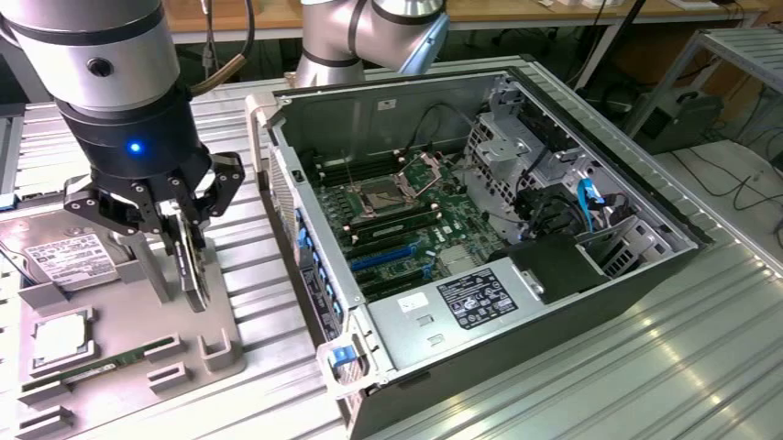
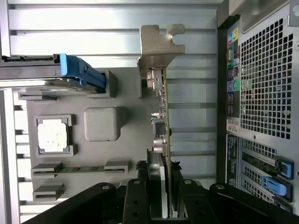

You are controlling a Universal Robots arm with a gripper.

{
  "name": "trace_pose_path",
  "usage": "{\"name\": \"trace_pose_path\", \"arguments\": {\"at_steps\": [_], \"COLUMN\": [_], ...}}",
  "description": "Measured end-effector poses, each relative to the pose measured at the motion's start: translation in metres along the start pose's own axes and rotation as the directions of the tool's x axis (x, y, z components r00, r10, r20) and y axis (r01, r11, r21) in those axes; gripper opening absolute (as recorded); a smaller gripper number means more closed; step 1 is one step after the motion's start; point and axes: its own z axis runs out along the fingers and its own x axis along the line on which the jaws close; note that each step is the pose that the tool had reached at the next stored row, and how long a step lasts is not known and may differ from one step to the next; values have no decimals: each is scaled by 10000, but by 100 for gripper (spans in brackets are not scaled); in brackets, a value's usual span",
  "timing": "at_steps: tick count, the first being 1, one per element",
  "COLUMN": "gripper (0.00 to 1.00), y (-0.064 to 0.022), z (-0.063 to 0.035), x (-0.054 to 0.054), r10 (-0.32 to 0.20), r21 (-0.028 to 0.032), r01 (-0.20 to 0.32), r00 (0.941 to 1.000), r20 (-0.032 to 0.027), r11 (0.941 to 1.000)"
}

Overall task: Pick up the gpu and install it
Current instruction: 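Pick up the gpu and move the gpu toward the slot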

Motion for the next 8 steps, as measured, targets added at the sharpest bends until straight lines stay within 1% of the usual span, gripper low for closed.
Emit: {"name": "trace_pose_path", "arguments": {"at_steps": [8], "gripper": [29], "y": [1], "z": [-68], "x": [-1], "r10": [0], "r21": [0], "r01": [0], "r00": [10000], "r20": [-1], "r11": [10000]}}
